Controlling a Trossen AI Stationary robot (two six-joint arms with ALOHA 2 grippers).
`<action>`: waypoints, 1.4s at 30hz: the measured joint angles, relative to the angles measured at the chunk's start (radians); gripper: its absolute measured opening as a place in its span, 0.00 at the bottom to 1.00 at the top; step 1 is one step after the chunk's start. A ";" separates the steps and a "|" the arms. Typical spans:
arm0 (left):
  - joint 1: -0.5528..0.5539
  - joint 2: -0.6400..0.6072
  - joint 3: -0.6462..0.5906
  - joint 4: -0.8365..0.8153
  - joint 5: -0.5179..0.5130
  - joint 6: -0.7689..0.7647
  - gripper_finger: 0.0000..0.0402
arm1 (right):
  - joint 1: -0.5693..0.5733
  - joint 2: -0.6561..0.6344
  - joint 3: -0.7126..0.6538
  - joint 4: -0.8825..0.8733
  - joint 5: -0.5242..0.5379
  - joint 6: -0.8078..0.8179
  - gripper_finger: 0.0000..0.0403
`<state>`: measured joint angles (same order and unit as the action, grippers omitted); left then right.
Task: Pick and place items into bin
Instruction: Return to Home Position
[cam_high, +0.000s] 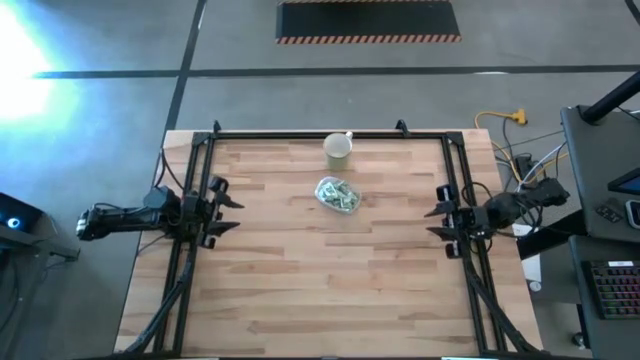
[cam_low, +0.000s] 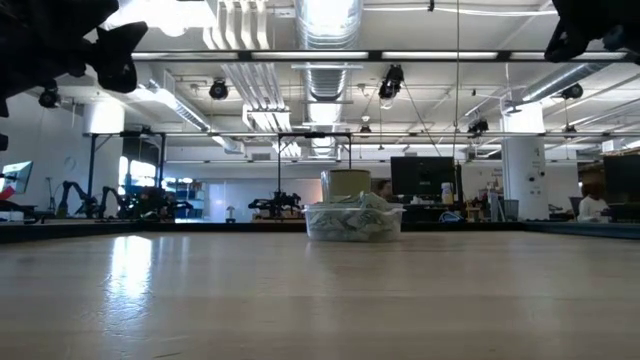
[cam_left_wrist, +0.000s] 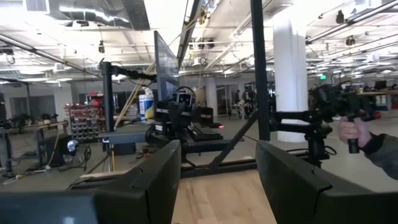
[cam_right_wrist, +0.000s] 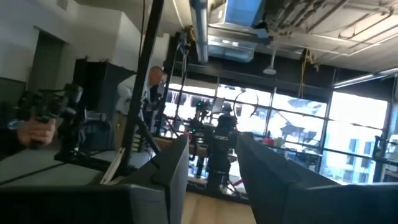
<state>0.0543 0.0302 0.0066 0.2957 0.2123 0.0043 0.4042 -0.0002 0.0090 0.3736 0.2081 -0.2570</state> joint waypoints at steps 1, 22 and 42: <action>-0.003 -0.001 0.000 0.000 0.000 0.000 0.48 | 0.000 0.000 0.000 -0.001 0.001 -0.004 0.32; -0.009 0.038 -0.001 -0.021 0.000 0.002 0.48 | -0.124 0.000 0.001 -0.224 -0.007 0.171 0.32; -0.009 0.038 -0.001 -0.241 -0.020 0.112 0.48 | -0.299 0.001 0.001 -0.370 -0.208 0.153 0.32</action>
<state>0.0456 0.0681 0.0051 0.0550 0.1926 0.1159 0.1047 0.0004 0.0099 0.0035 -0.0002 -0.1040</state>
